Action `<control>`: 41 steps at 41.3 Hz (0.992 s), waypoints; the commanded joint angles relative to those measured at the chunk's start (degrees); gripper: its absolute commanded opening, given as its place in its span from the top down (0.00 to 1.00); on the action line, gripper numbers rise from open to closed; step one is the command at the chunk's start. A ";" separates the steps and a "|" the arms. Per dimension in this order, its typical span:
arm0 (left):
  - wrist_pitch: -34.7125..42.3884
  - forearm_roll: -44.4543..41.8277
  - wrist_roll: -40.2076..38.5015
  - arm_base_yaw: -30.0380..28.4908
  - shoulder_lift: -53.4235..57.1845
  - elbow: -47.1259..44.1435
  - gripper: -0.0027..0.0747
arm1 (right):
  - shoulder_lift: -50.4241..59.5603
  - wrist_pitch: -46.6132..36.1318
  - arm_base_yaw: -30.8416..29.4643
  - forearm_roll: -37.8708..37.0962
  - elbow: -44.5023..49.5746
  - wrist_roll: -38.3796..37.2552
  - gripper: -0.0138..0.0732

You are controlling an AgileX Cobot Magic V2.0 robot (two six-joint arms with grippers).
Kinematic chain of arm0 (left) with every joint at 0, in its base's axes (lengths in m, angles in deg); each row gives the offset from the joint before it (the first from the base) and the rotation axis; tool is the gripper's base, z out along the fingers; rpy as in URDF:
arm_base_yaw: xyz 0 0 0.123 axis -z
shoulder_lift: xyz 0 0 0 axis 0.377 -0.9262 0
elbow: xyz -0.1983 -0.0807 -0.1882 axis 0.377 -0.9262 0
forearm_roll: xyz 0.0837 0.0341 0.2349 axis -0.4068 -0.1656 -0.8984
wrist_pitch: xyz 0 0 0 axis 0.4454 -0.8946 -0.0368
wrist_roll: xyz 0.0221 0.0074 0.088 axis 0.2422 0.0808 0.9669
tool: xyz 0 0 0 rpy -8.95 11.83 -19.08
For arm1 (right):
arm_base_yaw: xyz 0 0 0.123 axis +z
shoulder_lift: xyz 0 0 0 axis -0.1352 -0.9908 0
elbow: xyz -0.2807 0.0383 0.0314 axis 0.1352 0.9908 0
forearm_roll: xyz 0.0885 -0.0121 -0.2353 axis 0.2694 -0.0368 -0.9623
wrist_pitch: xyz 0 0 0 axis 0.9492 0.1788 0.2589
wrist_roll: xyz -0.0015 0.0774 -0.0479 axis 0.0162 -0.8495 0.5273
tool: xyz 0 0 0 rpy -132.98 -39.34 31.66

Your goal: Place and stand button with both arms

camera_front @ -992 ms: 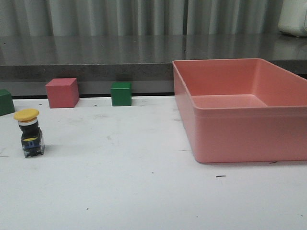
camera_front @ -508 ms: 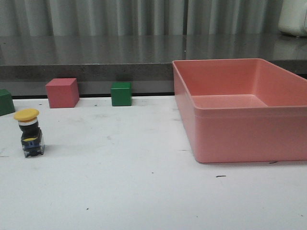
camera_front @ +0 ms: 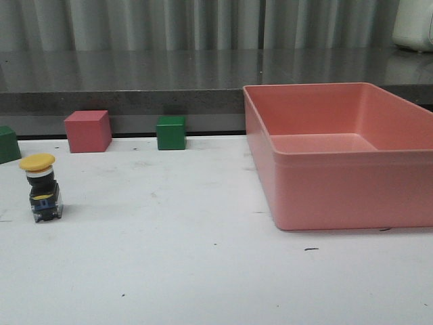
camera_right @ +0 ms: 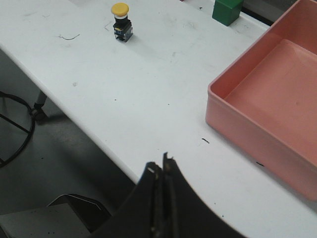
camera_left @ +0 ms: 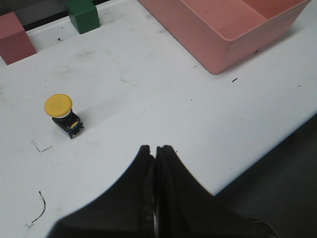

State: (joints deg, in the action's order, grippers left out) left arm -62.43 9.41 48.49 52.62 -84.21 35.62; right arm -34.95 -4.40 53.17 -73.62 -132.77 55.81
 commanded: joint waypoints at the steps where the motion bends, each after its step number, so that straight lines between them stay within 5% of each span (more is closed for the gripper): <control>1: 3.41 0.30 -0.10 0.37 -0.11 1.49 0.99 | -0.18 -3.64 -0.29 0.01 -1.32 0.83 0.92; 9: 6.65 -0.92 -0.01 -1.55 2.59 -1.08 0.99 | -0.18 -3.70 -0.29 0.01 -1.32 0.83 0.92; 26: 39.57 -3.99 -0.01 -19.49 21.25 -26.83 0.99 | -0.18 -3.70 -0.29 0.01 -1.32 0.83 0.92; 41: 51.97 -3.29 -0.01 -26.56 35.40 -43.62 0.99 | -0.18 -3.70 -0.29 0.01 -1.32 0.83 0.92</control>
State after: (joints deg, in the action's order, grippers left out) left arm -18.02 5.50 48.49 26.72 -49.89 -7.36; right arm -34.95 -4.40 53.17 -73.62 -132.77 55.81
